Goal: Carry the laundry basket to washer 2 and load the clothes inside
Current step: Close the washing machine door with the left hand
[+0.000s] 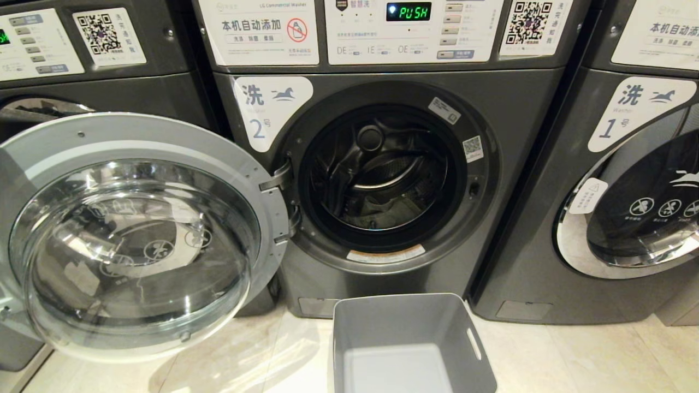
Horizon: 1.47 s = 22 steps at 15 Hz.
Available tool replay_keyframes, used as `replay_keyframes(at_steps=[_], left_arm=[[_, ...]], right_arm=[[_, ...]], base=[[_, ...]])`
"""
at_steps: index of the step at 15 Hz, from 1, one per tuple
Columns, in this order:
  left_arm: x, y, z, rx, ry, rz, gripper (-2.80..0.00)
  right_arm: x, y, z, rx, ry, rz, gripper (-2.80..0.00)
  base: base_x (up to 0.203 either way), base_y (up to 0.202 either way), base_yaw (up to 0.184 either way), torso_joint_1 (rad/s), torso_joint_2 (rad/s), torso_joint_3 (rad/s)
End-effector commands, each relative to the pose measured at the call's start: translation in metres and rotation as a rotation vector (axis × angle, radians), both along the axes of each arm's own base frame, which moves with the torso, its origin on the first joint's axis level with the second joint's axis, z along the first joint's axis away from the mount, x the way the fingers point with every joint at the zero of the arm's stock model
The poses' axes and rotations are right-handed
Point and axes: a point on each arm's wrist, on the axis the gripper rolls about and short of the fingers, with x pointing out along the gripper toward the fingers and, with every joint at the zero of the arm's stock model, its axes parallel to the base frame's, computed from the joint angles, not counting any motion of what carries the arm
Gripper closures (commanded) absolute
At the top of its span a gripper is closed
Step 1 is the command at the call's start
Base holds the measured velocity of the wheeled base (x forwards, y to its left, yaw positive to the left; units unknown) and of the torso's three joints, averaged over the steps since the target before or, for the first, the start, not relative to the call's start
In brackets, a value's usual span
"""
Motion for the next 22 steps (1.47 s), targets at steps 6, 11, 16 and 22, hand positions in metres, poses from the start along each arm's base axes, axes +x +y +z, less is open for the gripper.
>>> replay_keyframes(at_steps=[6,11,16,22], left_arm=[[0.005,0.002,-0.014,-0.064,0.001,-0.069,0.00],[-0.007,-0.008,-0.011,-0.141,0.072,-0.138,0.00],[-0.031,-0.029,0.005,-0.199,0.116,-0.203,0.00],[-0.059,-0.056,0.015,-0.265,0.164,-0.277,0.00]], right_arm=[[0.004,0.000,-0.011,0.000,0.039,0.001,0.00],[0.004,0.000,-0.011,0.000,0.039,0.001,0.00],[0.004,0.000,-0.011,0.000,0.039,0.001,0.00],[0.004,0.000,-0.011,0.000,0.039,0.001,0.00]], base=[[0.000,0.000,0.000,0.000,0.00,0.000],[0.000,0.000,0.000,0.000,0.00,0.000],[0.000,0.000,0.000,0.000,0.00,0.000],[0.000,0.000,0.000,0.000,0.00,0.000]])
